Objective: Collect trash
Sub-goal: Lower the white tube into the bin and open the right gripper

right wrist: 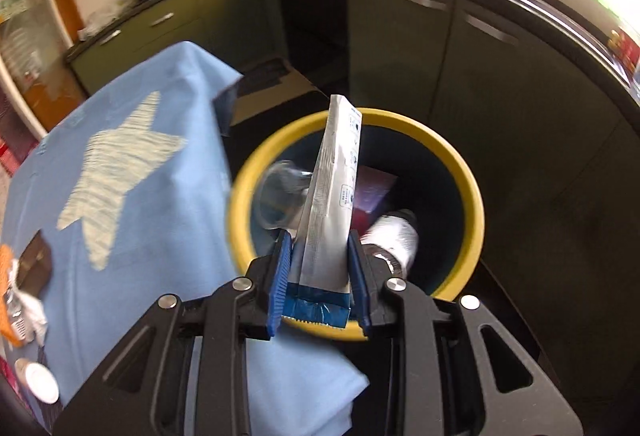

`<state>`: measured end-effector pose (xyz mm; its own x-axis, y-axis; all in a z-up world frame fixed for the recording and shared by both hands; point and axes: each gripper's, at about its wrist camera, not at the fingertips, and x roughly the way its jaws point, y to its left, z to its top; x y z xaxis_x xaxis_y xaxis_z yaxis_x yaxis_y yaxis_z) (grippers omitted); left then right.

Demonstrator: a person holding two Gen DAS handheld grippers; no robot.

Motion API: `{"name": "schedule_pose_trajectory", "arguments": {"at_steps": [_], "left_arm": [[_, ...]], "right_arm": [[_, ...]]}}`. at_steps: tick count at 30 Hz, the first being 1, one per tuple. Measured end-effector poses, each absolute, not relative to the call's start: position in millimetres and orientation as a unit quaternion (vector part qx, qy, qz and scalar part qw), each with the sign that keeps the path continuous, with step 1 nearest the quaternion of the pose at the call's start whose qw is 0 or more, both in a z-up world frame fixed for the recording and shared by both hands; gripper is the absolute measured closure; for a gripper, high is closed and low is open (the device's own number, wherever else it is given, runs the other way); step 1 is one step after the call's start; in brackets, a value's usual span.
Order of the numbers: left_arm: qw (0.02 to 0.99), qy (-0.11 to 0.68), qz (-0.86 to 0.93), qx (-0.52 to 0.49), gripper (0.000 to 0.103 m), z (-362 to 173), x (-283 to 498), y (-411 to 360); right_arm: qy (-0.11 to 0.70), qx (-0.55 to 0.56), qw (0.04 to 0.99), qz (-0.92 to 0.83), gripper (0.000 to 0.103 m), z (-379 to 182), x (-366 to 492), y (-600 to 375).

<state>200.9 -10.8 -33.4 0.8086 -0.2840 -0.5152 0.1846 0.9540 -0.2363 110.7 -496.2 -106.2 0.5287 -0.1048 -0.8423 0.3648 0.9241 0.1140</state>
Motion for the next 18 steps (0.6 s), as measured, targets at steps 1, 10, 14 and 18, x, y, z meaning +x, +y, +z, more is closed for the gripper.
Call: {"name": "schedule_pose_trajectory", "arguments": {"at_steps": [1, 10, 14, 18], "left_arm": [[0.947, 0.284, -0.124, -0.087, 0.005, -33.7, 201.1, -11.1], [0.945, 0.289, -0.133, -0.076, 0.005, -34.5, 200.0, -19.5], [0.940, 0.293, -0.156, -0.080, 0.005, -30.9, 197.8, -25.8], [0.929, 0.316, -0.179, -0.066, 0.005, -27.5, 196.2, -40.9]], "right_arm": [[0.471, 0.143, 0.859, -0.142, 0.076, -112.4, 113.3, -501.9], [0.464, 0.174, 0.847, -0.194, 0.069, -132.3, 124.8, -545.0], [0.453, 0.172, 0.855, -0.186, 0.066, -126.3, 117.9, -534.3], [0.446, 0.168, 0.863, -0.168, 0.062, -119.0, 107.0, -519.4]]}}
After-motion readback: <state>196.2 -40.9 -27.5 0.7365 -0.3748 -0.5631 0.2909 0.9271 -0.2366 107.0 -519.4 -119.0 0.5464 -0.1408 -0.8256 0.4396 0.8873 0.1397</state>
